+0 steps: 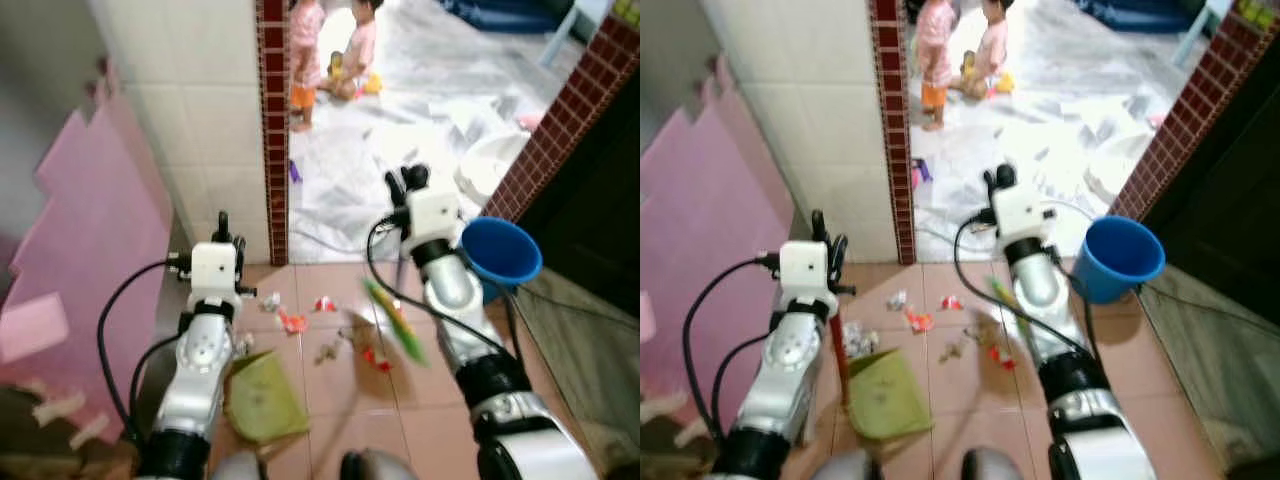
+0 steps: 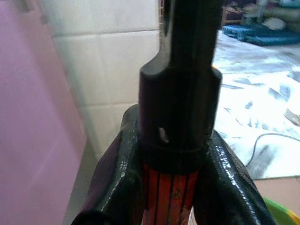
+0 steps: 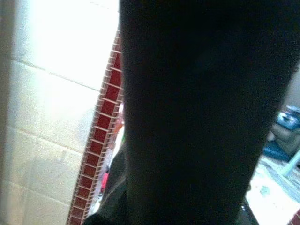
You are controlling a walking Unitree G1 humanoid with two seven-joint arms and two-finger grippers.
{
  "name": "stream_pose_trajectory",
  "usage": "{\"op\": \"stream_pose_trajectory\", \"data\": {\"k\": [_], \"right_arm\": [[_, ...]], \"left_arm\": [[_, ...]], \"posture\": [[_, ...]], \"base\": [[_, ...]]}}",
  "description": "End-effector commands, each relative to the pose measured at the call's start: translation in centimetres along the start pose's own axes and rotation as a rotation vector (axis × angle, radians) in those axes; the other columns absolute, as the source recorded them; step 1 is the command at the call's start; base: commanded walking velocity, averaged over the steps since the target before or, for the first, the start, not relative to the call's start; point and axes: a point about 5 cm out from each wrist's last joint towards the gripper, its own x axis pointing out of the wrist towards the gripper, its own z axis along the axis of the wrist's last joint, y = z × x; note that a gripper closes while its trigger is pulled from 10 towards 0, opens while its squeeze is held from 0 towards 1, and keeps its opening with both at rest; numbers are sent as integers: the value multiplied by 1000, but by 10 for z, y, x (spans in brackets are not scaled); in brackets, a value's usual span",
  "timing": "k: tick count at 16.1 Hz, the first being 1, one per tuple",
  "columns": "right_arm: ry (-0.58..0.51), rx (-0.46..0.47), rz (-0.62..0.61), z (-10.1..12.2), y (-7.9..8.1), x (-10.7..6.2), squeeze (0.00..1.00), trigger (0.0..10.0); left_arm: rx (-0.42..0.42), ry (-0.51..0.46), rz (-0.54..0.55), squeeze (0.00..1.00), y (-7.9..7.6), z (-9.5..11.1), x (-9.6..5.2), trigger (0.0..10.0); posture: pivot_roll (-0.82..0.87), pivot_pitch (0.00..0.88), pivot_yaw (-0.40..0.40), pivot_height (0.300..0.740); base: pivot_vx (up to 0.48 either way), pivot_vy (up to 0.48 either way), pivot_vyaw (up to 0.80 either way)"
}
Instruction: Sweep floor
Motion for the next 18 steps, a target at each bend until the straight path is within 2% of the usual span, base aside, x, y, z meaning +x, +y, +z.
{"op": "stream_pose_trajectory", "data": {"k": [1,10,12,15,18], "right_arm": [[-59,14,30,13,10,8,0,10000],[-16,66,84,7,34,6,0,10000],[4,91,100,5,41,8,0,10000],[45,180,121,5,55,11,0,10000],[22,285,114,21,56,24,0,10000]], "left_arm": [[3,-51,35,0,3,11,4,10000],[50,-79,49,0,-5,20,13,10000],[70,-74,74,0,-6,15,13,10000],[20,-26,59,0,-14,6,15,10000],[-43,32,77,0,-12,0,23,10000]], "posture": [[55,0,-27,740],[75,121,-26,740],[76,131,-29,740],[73,131,-40,740],[60,126,-47,740]], "base": [[0,0,0],[0,0,0],[0,0,0],[0,0,0],[0,0,0]]}}
